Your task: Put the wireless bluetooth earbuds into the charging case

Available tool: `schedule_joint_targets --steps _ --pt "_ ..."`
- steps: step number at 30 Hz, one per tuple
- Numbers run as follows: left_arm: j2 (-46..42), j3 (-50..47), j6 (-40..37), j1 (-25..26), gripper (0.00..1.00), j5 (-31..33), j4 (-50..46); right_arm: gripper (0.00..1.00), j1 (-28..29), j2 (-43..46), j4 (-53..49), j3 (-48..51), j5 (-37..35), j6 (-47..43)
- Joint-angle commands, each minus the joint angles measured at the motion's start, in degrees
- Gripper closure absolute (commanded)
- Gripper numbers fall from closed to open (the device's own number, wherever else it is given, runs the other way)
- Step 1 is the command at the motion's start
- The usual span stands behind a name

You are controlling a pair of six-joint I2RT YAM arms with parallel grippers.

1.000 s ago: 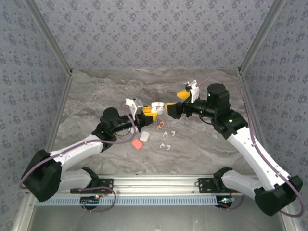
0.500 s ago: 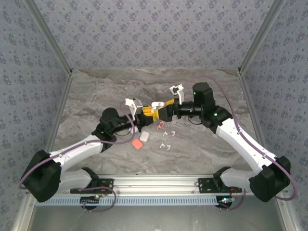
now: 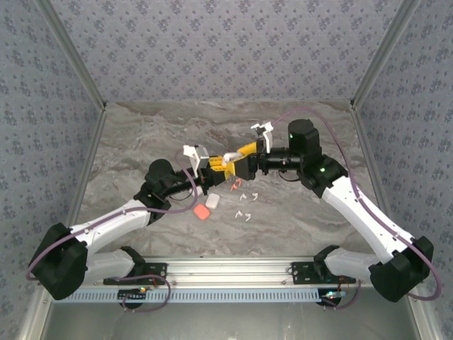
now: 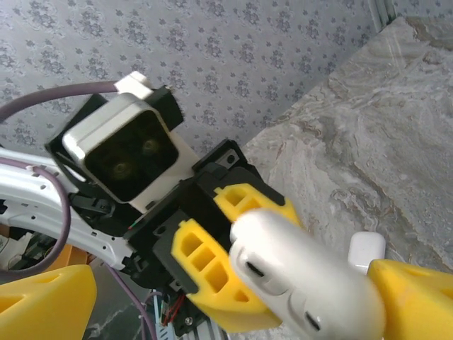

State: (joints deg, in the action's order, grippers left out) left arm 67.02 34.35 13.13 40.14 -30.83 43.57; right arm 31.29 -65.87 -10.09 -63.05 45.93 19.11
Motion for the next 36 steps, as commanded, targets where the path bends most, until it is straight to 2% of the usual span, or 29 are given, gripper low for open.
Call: schedule_joint_targets --steps 1,6,9,16,18,21,27,31,36 --pt "-1.0 1.1 -0.5 0.1 1.00 0.2 0.8 0.00 0.6 3.0 -0.1 0.8 0.6 -1.8" --pt "-1.0 1.3 -0.6 0.1 1.00 0.3 0.5 0.00 0.5 2.8 -2.6 0.6 -1.9 -2.9" --pt "-1.2 1.4 -0.8 0.1 1.00 0.8 -0.2 0.00 0.3 3.2 -5.6 -0.7 -7.4 -4.5" --pt "-2.2 0.6 -0.8 0.1 1.00 4.1 -3.7 0.00 -1.0 6.2 -12.6 -1.0 -28.9 -5.5" --pt "-2.3 0.5 -0.1 0.0 1.00 6.0 -6.1 0.00 -1.8 6.6 -15.6 0.0 -35.6 -4.3" --pt "-1.4 1.0 2.1 -0.8 1.00 9.2 -11.1 0.00 -4.1 7.0 -20.1 2.8 -45.1 2.1" --pt "6.2 5.7 13.4 -7.6 1.00 7.6 -21.1 0.00 -10.2 10.0 -18.1 12.9 -44.2 11.4" --pt "13.4 10.6 16.0 -10.2 1.00 6.5 -28.1 0.00 -11.7 11.0 -18.1 15.5 -43.7 11.9" --pt "22.6 16.0 20.3 -12.7 1.00 4.8 -31.7 0.00 -12.0 10.9 -18.5 16.3 -43.6 11.6"
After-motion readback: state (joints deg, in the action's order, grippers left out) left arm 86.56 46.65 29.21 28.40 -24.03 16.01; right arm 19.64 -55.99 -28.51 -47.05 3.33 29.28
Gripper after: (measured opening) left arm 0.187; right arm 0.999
